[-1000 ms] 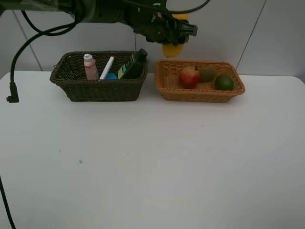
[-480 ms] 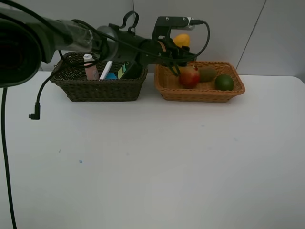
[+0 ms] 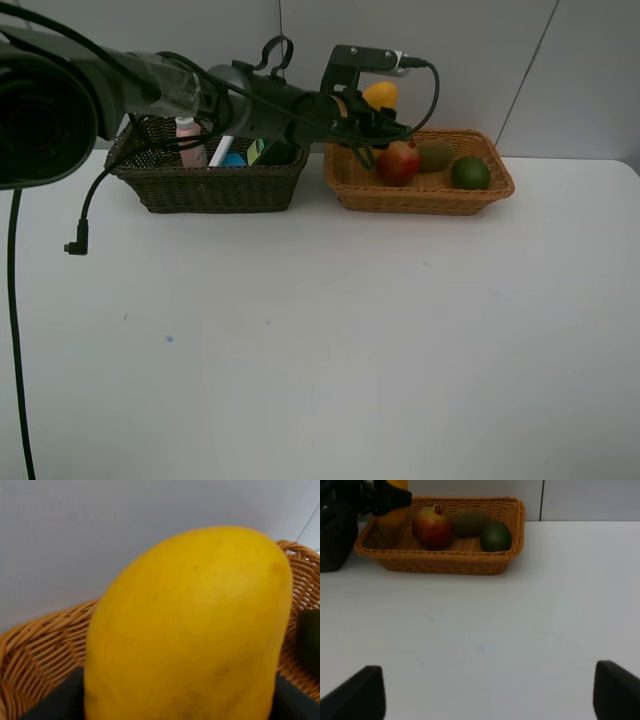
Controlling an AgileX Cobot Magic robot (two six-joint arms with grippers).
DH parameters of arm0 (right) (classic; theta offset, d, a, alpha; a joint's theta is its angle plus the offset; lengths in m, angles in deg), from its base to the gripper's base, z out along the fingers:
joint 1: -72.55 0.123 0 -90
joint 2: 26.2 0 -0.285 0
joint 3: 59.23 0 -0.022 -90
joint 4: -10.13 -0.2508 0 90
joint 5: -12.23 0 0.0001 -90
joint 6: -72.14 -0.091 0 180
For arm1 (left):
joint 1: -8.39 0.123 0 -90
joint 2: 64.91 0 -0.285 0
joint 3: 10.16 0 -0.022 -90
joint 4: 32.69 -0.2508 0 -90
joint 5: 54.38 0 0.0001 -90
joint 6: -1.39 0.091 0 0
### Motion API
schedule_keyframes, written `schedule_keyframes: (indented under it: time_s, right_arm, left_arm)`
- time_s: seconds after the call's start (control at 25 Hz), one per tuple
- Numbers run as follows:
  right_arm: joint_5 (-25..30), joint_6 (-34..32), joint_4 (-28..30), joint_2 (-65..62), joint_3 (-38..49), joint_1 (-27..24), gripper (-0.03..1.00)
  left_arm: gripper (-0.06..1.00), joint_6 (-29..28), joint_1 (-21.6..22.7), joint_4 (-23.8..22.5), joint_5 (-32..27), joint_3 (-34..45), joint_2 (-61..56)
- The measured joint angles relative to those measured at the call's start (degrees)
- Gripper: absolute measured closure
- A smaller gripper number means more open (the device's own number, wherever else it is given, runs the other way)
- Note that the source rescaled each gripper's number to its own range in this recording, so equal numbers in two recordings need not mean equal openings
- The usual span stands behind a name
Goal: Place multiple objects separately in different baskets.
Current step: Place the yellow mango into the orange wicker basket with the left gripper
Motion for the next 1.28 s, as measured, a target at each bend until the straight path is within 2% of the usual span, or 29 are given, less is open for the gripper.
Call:
schedule_keyframes:
  time_s: [0.12,0.24,0.36,0.6,0.8,1.16,1.28]
  right_arm:
    - [0.0,0.0,0.0,0.0,0.0,0.0,-0.03]
    - [0.0,0.0,0.0,0.0,0.0,0.0,-0.03]
    - [0.0,0.0,0.0,0.0,0.0,0.0,-0.03]
    - [0.0,0.0,0.0,0.0,0.0,0.0,-0.03]
    - [0.0,0.0,0.0,0.0,0.0,0.0,-0.03]
    - [0.0,0.0,0.0,0.0,0.0,0.0,-0.03]
    - [0.0,0.0,0.0,0.0,0.0,0.0,-0.03]
  left_arm:
    - [0.18,0.05,0.0,0.0,-0.05,0.0,0.21]
    - [0.01,0.18,0.0,0.0,0.09,0.0,0.28]
    - [-0.04,0.22,0.0,0.0,0.98,0.0,0.28]
    - [-0.06,0.22,0.0,0.0,0.57,0.0,0.28]
    - [-0.06,0.22,0.0,0.0,-2.84,-0.12,0.02]
    - [-0.06,1.14,0.0,0.0,-16.19,0.37,-6.97]
    - [-0.06,1.39,0.0,0.0,-18.54,3.16,-11.41]
